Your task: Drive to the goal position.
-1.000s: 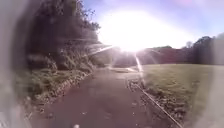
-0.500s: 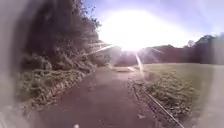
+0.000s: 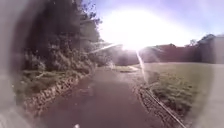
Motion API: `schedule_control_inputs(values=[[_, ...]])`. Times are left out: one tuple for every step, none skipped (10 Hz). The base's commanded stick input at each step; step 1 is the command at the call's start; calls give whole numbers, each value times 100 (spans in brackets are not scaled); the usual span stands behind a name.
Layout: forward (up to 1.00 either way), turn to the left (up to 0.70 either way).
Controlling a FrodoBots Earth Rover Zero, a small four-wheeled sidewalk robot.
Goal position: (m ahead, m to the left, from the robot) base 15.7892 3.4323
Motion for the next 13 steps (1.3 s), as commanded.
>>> schedule_control_inputs(values=[[85, -34], [85, -34], [85, -20], [85, 0], [85, 0], [85, 0], [85, -1], [85, -22], [85, -34], [85, -34], [85, -34], [85, -34], [85, -34]])
